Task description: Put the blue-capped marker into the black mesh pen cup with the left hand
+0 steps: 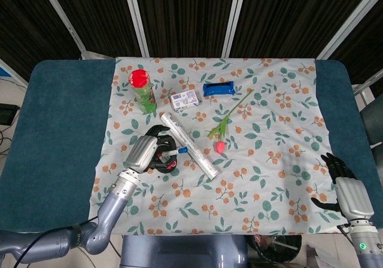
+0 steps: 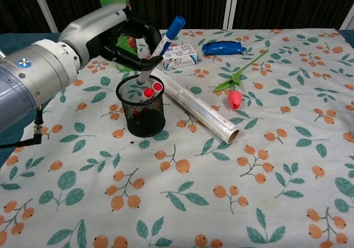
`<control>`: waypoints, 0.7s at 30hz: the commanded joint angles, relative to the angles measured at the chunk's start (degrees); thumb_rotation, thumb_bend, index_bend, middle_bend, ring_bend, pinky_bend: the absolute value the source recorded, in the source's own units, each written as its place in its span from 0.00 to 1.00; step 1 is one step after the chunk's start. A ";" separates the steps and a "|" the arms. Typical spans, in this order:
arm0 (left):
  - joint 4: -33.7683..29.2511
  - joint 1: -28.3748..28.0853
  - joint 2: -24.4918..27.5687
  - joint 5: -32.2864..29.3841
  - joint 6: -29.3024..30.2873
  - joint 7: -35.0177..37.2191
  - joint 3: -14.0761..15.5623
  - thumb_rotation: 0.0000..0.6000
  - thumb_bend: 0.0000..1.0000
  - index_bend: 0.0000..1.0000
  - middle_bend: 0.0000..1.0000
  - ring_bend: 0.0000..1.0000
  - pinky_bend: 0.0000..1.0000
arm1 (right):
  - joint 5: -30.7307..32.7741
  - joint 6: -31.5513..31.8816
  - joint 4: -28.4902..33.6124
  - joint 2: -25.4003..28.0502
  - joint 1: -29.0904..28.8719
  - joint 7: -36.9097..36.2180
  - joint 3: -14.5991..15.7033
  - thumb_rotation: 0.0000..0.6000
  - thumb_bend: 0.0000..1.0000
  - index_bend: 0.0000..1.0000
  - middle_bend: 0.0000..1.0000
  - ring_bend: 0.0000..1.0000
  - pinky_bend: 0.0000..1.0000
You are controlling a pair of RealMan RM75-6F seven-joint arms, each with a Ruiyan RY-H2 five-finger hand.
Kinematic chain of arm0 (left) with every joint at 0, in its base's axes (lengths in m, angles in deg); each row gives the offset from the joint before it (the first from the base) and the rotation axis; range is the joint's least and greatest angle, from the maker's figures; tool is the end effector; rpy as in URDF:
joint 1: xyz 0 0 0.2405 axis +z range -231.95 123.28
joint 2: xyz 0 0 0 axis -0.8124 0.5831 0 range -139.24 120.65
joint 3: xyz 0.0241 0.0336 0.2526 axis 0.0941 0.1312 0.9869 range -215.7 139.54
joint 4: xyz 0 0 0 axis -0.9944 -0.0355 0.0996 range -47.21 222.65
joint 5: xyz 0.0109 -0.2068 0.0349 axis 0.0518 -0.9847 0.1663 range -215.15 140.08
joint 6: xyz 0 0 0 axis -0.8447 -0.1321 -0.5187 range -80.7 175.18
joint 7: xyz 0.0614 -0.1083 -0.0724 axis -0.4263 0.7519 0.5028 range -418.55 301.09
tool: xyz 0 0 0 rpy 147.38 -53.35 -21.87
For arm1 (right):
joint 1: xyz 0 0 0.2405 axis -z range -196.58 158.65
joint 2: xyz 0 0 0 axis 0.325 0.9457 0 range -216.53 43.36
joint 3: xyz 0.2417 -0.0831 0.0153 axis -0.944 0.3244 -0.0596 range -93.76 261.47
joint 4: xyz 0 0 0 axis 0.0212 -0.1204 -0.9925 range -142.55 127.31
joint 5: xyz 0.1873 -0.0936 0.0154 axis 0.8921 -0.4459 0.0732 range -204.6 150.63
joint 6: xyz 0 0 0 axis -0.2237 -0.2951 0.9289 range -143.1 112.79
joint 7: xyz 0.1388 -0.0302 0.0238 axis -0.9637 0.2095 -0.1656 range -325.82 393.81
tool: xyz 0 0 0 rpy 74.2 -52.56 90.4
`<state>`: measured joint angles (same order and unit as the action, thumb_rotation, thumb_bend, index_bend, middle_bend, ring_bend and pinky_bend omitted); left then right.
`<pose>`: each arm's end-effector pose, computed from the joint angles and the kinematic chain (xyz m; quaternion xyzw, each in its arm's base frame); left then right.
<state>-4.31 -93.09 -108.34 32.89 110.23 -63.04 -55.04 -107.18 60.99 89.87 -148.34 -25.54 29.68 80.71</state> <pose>-0.0716 0.3093 -0.0316 -0.6113 -0.4970 -0.5493 0.2786 -0.3112 -0.1879 0.1484 0.5725 -0.4813 0.3727 0.5492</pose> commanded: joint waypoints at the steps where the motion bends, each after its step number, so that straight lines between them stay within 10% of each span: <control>1: 1.06 -0.92 -0.64 -1.01 -1.16 -0.19 -0.33 1.00 0.35 0.52 0.48 0.16 0.12 | 0.06 0.00 0.10 0.03 0.00 -0.06 -0.03 1.00 0.20 0.04 0.00 0.00 0.18; 10: 2.31 -1.13 1.13 -1.94 -3.40 -1.72 1.72 1.00 0.26 0.31 0.22 0.07 0.06 | 0.02 -0.04 0.18 0.04 -0.02 -0.18 -0.02 1.00 0.20 0.04 0.00 0.00 0.18; 21: -0.77 0.60 4.58 -0.75 -2.03 1.59 2.20 1.00 0.26 0.26 0.17 0.05 0.06 | -0.01 0.20 0.19 0.00 0.09 0.02 -0.02 1.00 0.20 0.04 0.00 0.00 0.18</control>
<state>-4.21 -93.14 -104.60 31.21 107.11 -62.11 -52.87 -107.18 61.18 90.06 -148.32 -25.46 29.69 80.69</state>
